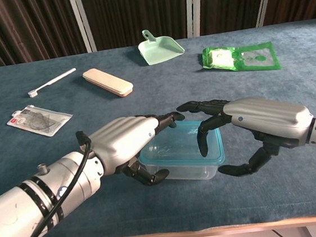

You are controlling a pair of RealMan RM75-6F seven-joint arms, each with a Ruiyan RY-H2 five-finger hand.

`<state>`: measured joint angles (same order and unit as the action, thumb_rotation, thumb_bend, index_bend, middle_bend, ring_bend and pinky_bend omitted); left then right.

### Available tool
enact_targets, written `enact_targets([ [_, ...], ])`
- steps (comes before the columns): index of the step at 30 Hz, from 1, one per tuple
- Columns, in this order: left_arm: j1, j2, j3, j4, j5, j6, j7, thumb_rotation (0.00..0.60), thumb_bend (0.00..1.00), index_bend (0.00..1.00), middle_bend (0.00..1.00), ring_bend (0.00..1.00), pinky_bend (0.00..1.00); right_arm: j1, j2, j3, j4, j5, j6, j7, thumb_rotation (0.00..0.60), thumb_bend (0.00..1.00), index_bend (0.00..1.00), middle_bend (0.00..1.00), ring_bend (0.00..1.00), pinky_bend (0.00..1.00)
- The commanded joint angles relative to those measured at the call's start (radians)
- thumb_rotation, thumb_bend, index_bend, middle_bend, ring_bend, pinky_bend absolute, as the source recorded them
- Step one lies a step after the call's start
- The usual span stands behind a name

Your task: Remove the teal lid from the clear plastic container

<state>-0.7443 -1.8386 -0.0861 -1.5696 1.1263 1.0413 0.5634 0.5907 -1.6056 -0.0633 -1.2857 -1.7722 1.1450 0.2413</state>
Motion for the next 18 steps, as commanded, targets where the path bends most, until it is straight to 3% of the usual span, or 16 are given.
enact_targets([
  [1, 0.002, 0.000, 0.001, 0.001, 0.002, 0.000, -0.001, 0.600, 0.36, 0.00, 0.54, 0.41, 0.52, 0.001, -0.003, 0.000, -0.001, 0.006, 0.001, -0.001, 0.600, 0.43, 0.60, 0.02, 0.00, 0.00],
  [18, 0.012, -0.012, 0.011, 0.026, 0.036, -0.002, -0.020, 0.600, 0.37, 0.00, 0.54, 0.41, 0.52, 0.009, 0.004, -0.003, -0.019, 0.023, 0.012, -0.006, 0.600, 0.43, 0.60, 0.02, 0.00, 0.00],
])
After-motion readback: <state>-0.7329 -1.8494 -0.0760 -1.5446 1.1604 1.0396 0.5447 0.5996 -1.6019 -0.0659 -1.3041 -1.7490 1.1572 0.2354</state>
